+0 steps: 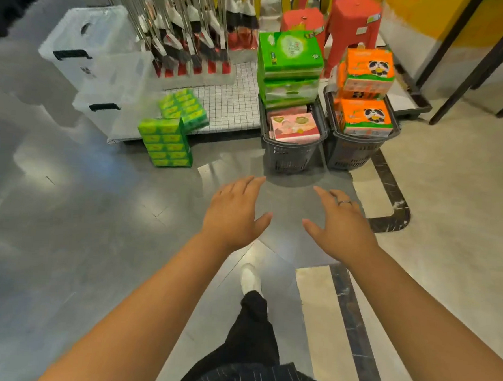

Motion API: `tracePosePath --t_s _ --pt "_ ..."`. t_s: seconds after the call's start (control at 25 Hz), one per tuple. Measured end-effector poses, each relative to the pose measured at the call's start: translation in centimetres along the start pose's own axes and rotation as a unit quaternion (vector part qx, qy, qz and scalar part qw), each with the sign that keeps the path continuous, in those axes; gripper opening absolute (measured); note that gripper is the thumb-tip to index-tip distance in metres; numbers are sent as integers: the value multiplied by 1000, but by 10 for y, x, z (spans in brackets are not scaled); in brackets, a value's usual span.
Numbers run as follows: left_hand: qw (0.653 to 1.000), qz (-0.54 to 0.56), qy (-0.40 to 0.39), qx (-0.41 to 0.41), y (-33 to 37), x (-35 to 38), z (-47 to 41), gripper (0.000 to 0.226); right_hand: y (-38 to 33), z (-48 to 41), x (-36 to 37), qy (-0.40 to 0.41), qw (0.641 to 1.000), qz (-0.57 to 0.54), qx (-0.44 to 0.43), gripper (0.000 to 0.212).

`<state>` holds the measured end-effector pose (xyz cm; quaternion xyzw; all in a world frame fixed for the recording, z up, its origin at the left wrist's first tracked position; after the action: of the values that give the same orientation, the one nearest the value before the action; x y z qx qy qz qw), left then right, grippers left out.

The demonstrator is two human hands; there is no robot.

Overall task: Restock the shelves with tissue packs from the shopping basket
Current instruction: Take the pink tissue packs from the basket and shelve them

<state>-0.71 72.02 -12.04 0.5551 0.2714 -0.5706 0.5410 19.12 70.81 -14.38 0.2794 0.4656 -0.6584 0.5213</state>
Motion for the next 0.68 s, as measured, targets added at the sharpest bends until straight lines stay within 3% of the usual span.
tracePosePath --t_s 0.4,0.68 --pt "997 12 -65 30 -71 -59 -273 70 25 -254 -94 -31 998 -40 48 73" --pt "996 13 -85 17 -97 -55 -467 70 93 -440 -136 -64 994 -59 70 72"
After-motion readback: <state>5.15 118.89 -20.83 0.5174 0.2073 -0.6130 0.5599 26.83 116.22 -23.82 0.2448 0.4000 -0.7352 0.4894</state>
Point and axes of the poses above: each hand's wrist, its own z-axis away from the middle knuckle, its own x-axis out of the palm, y = z × x, the point moved 6 cm from there along -z, towards the middle knuckle, and after that the axes turned 15 degrees about -y, right-handed, at the moved point
